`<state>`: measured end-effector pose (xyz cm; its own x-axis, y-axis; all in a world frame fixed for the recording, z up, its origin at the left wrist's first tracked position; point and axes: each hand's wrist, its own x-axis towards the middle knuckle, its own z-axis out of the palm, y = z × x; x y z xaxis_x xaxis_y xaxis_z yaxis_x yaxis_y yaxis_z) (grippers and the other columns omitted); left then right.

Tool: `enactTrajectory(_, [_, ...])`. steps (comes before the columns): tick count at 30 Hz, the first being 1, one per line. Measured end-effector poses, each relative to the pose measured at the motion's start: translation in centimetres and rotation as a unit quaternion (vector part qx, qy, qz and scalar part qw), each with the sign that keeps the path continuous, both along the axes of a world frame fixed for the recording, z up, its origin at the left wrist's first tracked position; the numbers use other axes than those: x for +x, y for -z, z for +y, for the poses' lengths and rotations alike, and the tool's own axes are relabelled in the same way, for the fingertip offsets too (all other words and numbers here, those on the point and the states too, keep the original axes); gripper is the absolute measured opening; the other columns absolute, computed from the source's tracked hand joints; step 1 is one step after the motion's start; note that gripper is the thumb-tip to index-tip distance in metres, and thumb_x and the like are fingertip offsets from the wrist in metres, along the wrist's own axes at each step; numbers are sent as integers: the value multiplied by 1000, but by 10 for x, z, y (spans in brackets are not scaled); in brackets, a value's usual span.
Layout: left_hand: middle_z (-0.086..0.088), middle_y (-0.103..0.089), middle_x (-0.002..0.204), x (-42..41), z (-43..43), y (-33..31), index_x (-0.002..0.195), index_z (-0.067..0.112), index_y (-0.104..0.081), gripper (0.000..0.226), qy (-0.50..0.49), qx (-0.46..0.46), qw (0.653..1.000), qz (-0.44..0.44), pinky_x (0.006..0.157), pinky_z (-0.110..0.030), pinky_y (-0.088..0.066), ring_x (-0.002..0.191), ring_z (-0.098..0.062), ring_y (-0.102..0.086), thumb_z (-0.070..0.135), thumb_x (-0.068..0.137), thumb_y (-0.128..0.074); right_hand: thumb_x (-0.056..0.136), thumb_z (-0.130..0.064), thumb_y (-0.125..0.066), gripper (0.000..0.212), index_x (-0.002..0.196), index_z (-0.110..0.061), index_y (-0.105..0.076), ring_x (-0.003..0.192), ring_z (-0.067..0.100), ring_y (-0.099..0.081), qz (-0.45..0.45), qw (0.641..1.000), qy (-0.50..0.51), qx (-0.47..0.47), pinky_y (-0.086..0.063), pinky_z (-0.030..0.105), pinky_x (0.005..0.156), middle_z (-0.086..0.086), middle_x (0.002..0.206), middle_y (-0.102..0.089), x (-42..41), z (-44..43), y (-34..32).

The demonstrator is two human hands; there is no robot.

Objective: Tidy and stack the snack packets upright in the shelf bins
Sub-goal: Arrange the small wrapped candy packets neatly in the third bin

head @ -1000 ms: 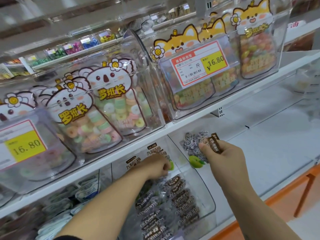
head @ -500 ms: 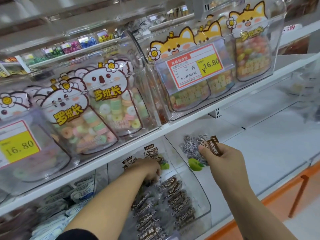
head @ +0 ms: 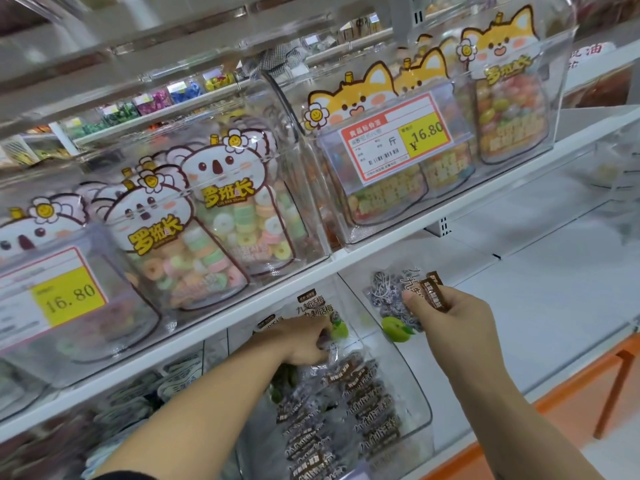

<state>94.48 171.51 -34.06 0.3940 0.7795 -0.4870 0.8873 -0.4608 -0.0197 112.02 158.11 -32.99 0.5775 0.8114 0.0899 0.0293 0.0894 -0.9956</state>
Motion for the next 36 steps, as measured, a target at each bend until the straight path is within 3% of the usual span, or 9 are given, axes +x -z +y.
enactTrajectory(3, [-1, -53, 128, -4, -4, -3, 128, 22, -48, 43, 23, 13, 999, 38, 87, -29, -42, 111, -20, -53, 37, 89, -59, 84, -23, -67, 25, 71, -2, -67, 55, 18, -42, 2, 1000, -1, 0, -32, 30, 55, 11, 58, -53, -1, -1, -1])
enactTrajectory(8, [-2, -54, 103, 1, -15, -1, 113, 19, -49, 30, 32, 72, 996, 46, 77, -32, -45, 91, -20, -54, 34, 89, -60, 84, -23, -68, 25, 72, -1, -68, 58, 20, -46, -2, 1000, -1, 3, -34, 30, 58, 24, 66, -58, -1, -1, -2])
enactTrajectory(13, [0, -53, 91, 0, -26, -5, 108, 16, -44, 34, -18, 115, 993, -16, 68, -31, -45, 85, -20, -55, 35, 86, -63, 83, -23, -68, 24, 70, -3, -66, 56, 19, -42, 3, 1000, -1, 7, -31, 30, 57, 11, 57, -51, -1, -1, -2])
enactTrajectory(19, [-5, -61, 115, -7, -25, -6, 140, 24, -37, 49, -98, 65, 985, -124, 57, -27, -50, 72, -13, -63, 20, 95, -53, 83, -23, -68, 22, 72, -4, -69, 59, 20, -46, 0, 1000, -2, 7, -34, 31, 59, 27, 73, -62, -1, -2, -4])
enactTrajectory(23, [0, -64, 95, -13, -22, -9, 130, 20, -51, 38, -250, -37, 917, -309, 71, -24, -57, 78, -12, -67, 8, 93, -53, 83, -23, -68, 23, 75, -2, -69, 60, 21, -48, 0, 1000, -2, 7, -35, 31, 60, 26, 74, -63, -1, -2, -4])
enactTrajectory(27, [-9, -63, 105, -22, -25, -10, 112, 11, -61, 24, -323, -195, 808, -452, 92, -37, -52, 93, -24, -63, 22, 97, -47, 83, -22, -68, 23, 74, 0, -67, 58, 20, -44, 13, 1000, -2, 9, -34, 30, 59, 19, 61, -55, -3, -2, -5])
enactTrajectory(29, [-7, -66, 101, -23, -25, -7, 104, 12, -63, 22, -317, -175, 817, -449, 87, -33, -54, 91, -23, -64, 29, 94, -52, 83, -21, -68, 22, 73, -2, -67, 58, 20, -44, 20, 1000, -1, 9, -34, 30, 59, 11, 59, -53, -4, -1, -6])
enactTrajectory(32, [-5, -67, 85, -14, -26, -1, 91, 13, -63, 5, -301, -65, 858, -412, 80, -33, -57, 79, -18, -66, 17, 88, -64, 83, -21, -68, 22, 73, -2, -67, 58, 20, -44, 22, 1000, -1, 8, -35, 31, 60, 10, 60, -53, -5, -1, -5])
enactTrajectory(36, [-8, -68, 88, -14, -21, 1, 108, 14, -59, 27, -333, -87, 815, -467, 71, -31, -59, 71, -17, -67, 7, 83, -67, 83, -20, -68, 21, 73, -2, -67, 58, 20, -44, 22, 1000, 0, 9, -34, 30, 60, 11, 60, -54, -4, -3, -5])
